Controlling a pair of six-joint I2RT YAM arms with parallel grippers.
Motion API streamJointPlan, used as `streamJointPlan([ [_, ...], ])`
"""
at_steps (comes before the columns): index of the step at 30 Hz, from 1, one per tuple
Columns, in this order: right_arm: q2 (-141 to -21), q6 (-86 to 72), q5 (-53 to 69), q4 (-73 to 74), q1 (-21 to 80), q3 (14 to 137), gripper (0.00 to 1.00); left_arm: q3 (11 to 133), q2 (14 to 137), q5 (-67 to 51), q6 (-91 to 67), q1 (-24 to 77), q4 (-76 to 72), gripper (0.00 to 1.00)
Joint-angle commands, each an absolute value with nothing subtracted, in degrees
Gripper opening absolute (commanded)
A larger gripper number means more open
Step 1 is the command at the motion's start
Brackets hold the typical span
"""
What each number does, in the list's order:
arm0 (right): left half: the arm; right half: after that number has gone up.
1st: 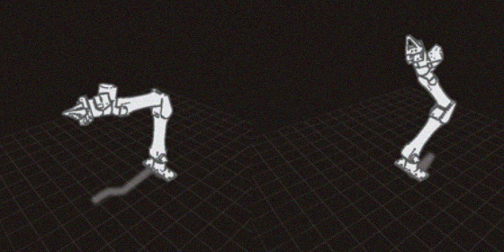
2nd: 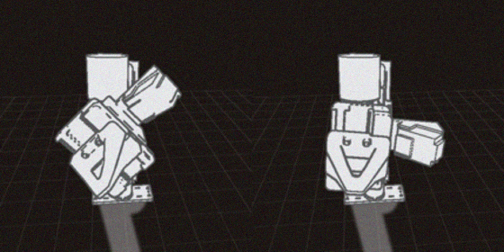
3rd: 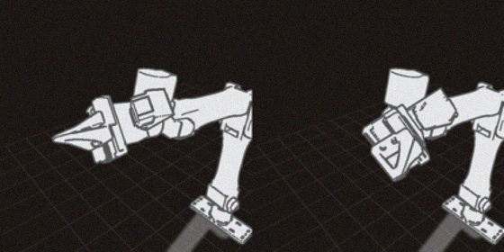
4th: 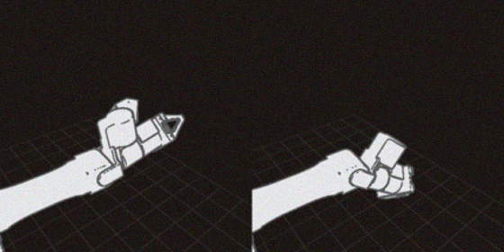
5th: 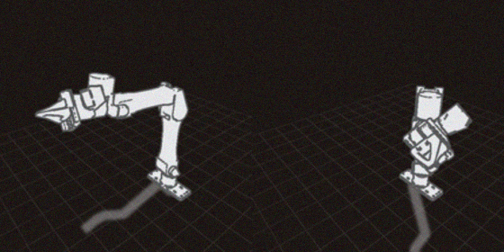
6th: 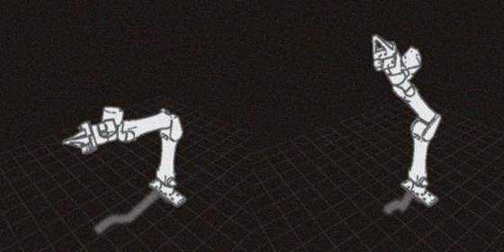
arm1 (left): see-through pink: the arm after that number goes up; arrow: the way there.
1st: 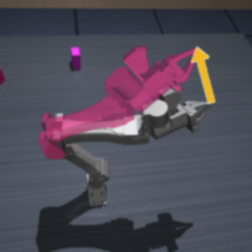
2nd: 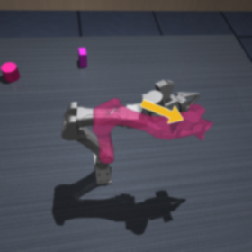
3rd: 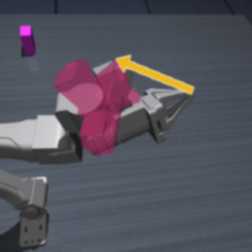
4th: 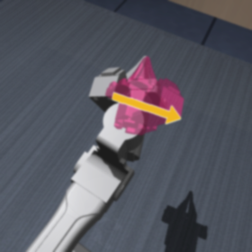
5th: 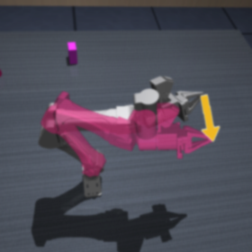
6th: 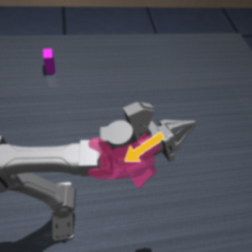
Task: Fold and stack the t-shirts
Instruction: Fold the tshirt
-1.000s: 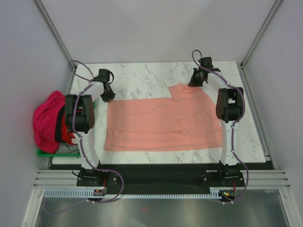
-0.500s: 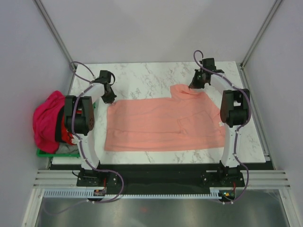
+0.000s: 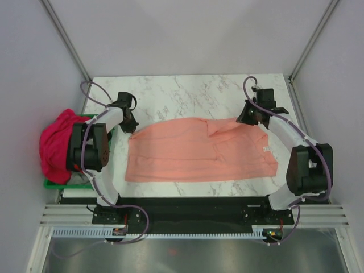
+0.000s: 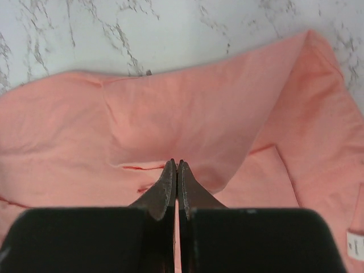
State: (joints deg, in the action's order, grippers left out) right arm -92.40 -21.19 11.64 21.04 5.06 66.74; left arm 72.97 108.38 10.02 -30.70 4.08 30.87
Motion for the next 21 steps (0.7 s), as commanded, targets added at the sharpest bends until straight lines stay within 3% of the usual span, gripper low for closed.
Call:
streamJointPlan([
  [1,-84.1,-20.2,9.0,19.7,5.3,61.3,0.00,71.7,105.0,11.2,-30.8,3.6,28.7,0.02],
  [21,-58.7,-26.0,2.9,28.8,5.3,48.9,0.00,66.6,96.1,11.4,-28.2,2.5,27.9,0.02],
])
